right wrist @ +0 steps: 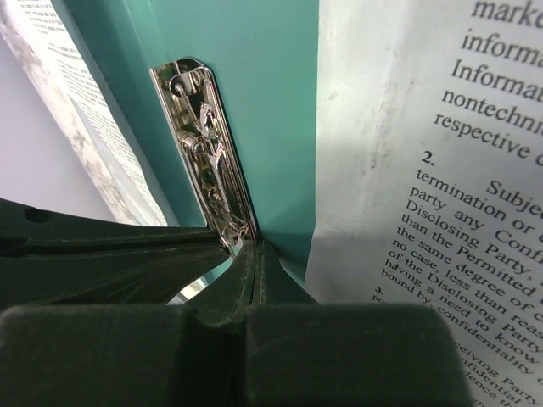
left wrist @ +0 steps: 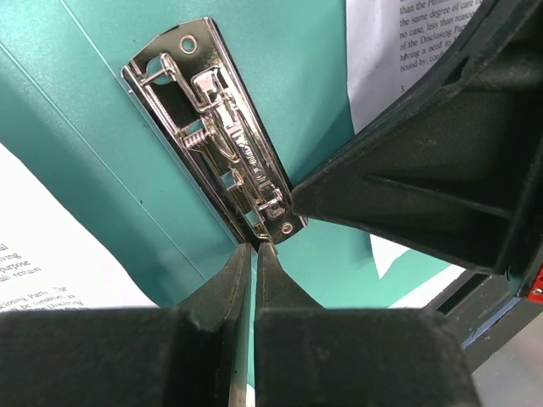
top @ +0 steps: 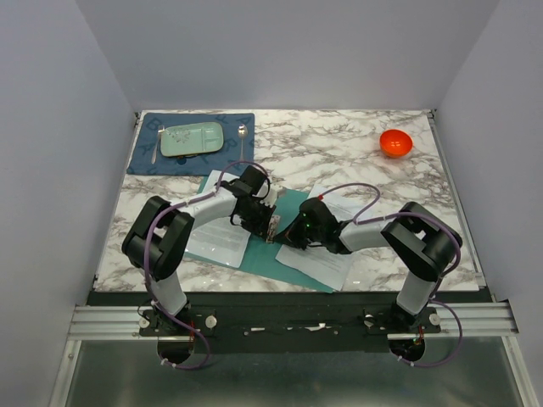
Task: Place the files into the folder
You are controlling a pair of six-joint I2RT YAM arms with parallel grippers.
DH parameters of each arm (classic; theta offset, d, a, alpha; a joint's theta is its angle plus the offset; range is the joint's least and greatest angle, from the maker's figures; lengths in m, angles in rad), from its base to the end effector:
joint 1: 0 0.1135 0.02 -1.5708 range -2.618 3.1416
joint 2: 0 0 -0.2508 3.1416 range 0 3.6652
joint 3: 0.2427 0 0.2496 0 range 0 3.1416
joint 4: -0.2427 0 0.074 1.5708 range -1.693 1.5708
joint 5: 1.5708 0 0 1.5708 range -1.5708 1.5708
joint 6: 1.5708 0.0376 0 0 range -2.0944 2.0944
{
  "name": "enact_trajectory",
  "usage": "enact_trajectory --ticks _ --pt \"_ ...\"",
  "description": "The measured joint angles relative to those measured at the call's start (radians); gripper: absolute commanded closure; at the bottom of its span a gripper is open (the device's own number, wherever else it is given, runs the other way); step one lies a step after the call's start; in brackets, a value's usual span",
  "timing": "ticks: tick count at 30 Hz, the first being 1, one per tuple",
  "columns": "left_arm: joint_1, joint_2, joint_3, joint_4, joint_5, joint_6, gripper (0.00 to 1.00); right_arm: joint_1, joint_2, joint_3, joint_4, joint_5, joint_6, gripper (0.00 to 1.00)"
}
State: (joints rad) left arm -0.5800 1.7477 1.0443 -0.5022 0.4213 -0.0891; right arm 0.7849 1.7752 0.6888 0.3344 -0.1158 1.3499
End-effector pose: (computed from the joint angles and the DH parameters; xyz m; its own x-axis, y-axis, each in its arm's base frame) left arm 0.2646 -0.1917 0.1483 -0.8336 0.4491 -0.3217 0.5503 0.7261 -0.4122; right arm 0.2220 0.2279 0.0965 -0.8491 0.5217 -0.0830 0.3046 0.6120 0.7299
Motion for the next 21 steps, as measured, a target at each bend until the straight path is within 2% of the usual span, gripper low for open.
enact_trajectory --ticks 9,21 --pt "-0.002 -0.011 0.002 -0.01 0.064 0.033 0.94 -0.002 0.005 0.019 -0.04 0.001 -0.019 1.0" --pt "0.011 -0.017 0.037 -0.114 0.2 0.037 0.94 -0.002 0.005 0.043 -0.062 0.028 -0.024 1.0"
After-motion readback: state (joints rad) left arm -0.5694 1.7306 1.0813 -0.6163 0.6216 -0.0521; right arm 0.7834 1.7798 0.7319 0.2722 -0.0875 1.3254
